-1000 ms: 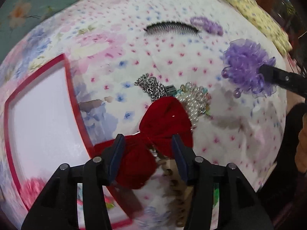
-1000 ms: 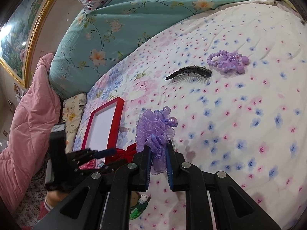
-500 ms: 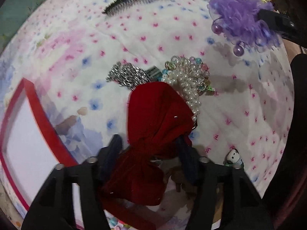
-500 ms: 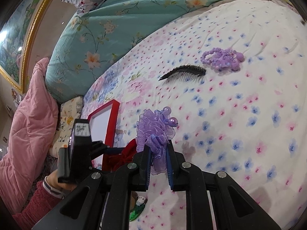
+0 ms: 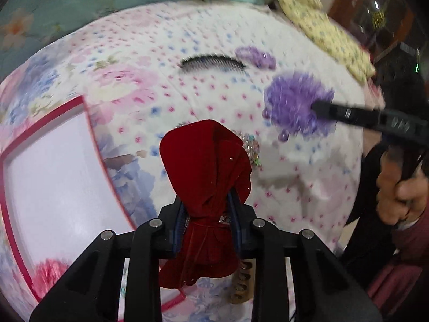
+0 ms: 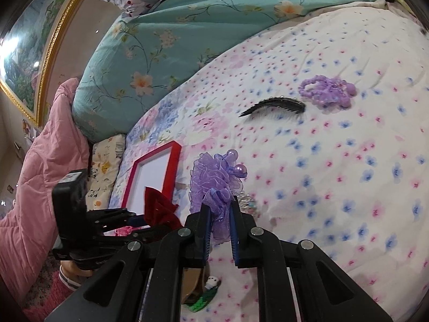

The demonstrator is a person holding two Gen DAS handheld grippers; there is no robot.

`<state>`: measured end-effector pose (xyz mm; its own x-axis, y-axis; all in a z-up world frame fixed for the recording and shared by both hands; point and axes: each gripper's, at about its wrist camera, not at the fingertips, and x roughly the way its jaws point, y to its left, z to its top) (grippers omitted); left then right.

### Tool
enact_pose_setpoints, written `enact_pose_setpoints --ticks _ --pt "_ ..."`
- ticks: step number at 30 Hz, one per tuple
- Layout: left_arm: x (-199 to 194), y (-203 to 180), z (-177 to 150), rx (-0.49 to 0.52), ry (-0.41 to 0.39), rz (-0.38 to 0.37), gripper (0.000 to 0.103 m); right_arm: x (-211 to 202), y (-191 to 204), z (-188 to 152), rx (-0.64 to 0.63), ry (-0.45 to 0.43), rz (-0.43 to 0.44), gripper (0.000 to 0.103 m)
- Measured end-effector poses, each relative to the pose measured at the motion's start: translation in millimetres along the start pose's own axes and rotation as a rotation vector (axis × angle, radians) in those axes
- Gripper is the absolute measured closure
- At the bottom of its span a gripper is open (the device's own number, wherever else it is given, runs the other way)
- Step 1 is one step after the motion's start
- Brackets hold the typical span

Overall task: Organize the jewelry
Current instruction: 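Carry red bow with left tool while right tool carries purple pom-pom into tray, release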

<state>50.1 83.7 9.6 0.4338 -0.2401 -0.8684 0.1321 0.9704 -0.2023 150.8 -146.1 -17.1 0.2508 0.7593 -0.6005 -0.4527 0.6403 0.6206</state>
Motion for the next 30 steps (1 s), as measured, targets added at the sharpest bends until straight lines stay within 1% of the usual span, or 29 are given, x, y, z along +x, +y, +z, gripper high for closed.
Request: enact_pose_setpoints --ticks 2,6,11,13,16,21,23,25,30 --pt "-10.2 13.7 -2.5 -0.058 -0.036 -0.02 0.077 2.6 4.9 -0.2 -0.002 0.005 0.012 0.091" --pt "-30.6 32.1 -11.5 -0.158 -0.1 -0.03 0.077 11.5 19.8 -2.1 -0.018 0.022 0.038 0.091" --pt "-52.7 55.4 -26.9 -0.264 -0.17 -0.021 0.077 29.5 45.1 -3.1 -0.059 0.049 0.067 0.091" --pt "-58.7 66.9 -32.2 -0.313 -0.195 -0.012 0.077 37.5 55.5 -3.3 -0.076 0.06 0.077 0.091" --pt "-67.9 90.6 -42.7 -0.421 -0.238 0.009 0.077 50.1 71.2 -3.0 -0.1 0.071 0.095 0.091" --pt "-78.2 122.6 -56.8 -0.563 -0.302 0.061 0.077 77.1 97.8 0.5 -0.136 0.094 0.117 0.091" --pt "-80.8 133.9 -59.4 -0.602 -0.317 0.081 0.077 91.4 108.4 2.3 -0.147 0.104 0.127 0.091" --pt "-82.2 145.2 -62.5 -0.641 -0.332 0.084 0.077 107.9 118.5 4.1 -0.16 0.118 0.128 0.091" --pt "-81.5 167.3 -62.9 -0.683 -0.343 0.103 0.077 149.0 137.4 11.5 -0.179 0.145 0.122 0.091"
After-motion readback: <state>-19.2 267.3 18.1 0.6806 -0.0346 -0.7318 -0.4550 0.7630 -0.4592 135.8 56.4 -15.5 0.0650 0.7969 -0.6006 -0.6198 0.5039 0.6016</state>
